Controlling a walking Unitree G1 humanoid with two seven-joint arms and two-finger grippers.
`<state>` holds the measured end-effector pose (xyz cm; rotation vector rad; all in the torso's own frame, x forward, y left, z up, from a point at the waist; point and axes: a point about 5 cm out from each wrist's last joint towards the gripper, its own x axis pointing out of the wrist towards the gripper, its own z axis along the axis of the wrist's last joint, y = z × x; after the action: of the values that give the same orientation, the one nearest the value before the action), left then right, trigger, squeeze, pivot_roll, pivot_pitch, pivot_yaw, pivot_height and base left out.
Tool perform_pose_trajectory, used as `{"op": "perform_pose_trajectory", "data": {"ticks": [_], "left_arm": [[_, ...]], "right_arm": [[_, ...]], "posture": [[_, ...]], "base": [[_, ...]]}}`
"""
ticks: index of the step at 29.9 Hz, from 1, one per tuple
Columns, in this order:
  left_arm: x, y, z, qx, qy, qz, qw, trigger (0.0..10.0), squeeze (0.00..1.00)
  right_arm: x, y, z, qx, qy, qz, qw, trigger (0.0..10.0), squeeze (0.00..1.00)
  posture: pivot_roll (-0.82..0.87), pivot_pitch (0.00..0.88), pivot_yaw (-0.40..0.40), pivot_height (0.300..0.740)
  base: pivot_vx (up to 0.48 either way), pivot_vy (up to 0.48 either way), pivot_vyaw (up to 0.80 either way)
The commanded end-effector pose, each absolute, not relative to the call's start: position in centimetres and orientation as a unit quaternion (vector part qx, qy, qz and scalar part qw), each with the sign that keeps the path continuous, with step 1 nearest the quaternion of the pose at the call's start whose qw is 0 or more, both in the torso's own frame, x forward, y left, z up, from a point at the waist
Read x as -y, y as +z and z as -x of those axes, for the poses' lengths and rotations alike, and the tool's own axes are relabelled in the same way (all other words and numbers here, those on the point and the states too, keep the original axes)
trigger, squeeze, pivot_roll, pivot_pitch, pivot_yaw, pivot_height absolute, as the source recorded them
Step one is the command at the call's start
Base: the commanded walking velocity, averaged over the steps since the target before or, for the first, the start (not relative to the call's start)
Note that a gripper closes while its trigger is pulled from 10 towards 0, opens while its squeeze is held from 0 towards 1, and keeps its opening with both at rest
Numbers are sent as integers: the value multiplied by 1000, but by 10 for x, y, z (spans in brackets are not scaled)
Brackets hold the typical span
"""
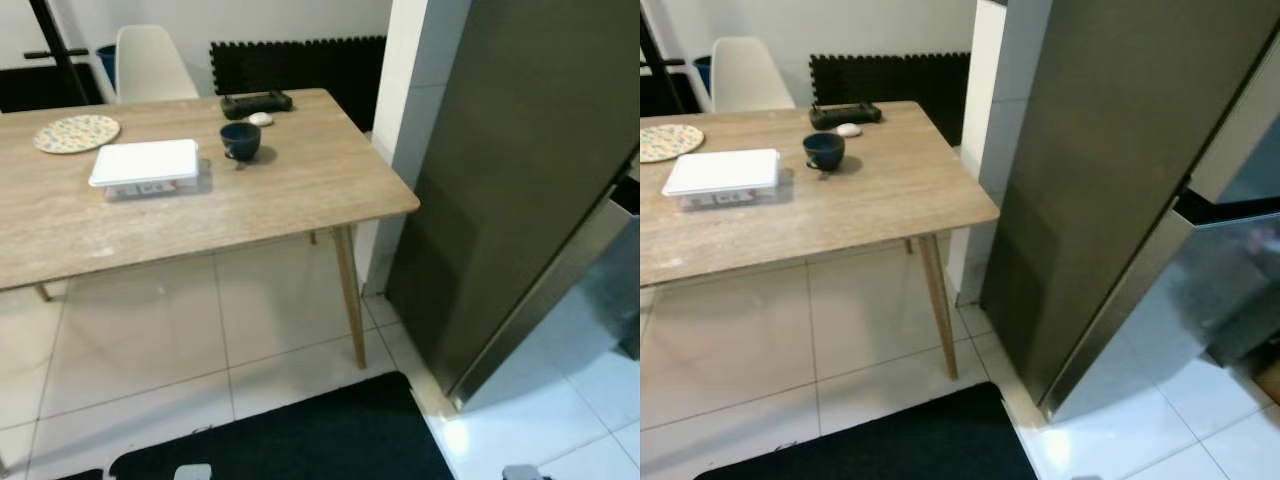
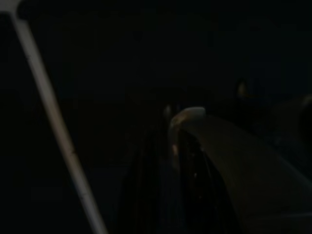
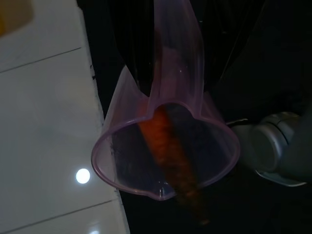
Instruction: Restocking fridge
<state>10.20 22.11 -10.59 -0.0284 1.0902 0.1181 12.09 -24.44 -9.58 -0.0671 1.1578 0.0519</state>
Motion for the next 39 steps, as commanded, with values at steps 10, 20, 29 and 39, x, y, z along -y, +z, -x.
{"op": "perform_pose_trajectory", "data": {"ticks": [10, 20, 29, 39], "left_arm": [[-212, -107, -105, -518, 64, 64, 851, 10000, 0], [-210, -107, -108, -519, 53, 64, 850, 10000, 0], [-219, -106, -108, -518, 69, 62, 850, 10000, 0], [-226, -102, -117, -510, 81, 56, 855, 10000, 0]], "right_arm": [[248, -95, -124, -547, -3, 24, 837, 10000, 0], [252, -90, -135, -534, -24, 29, 845, 10000, 0], [253, -91, -131, -538, -32, 37, 841, 10000, 0], [250, -94, -125, -541, -43, 33, 839, 10000, 0]], "posture": [[-61, 0, -51, 740], [-71, 0, -49, 740], [-86, 0, -14, 740], [-73, 0, -2, 740]], "base": [[0, 0, -788], [0, 0, -788], [0, 0, -788], [0, 0, -476]]}}
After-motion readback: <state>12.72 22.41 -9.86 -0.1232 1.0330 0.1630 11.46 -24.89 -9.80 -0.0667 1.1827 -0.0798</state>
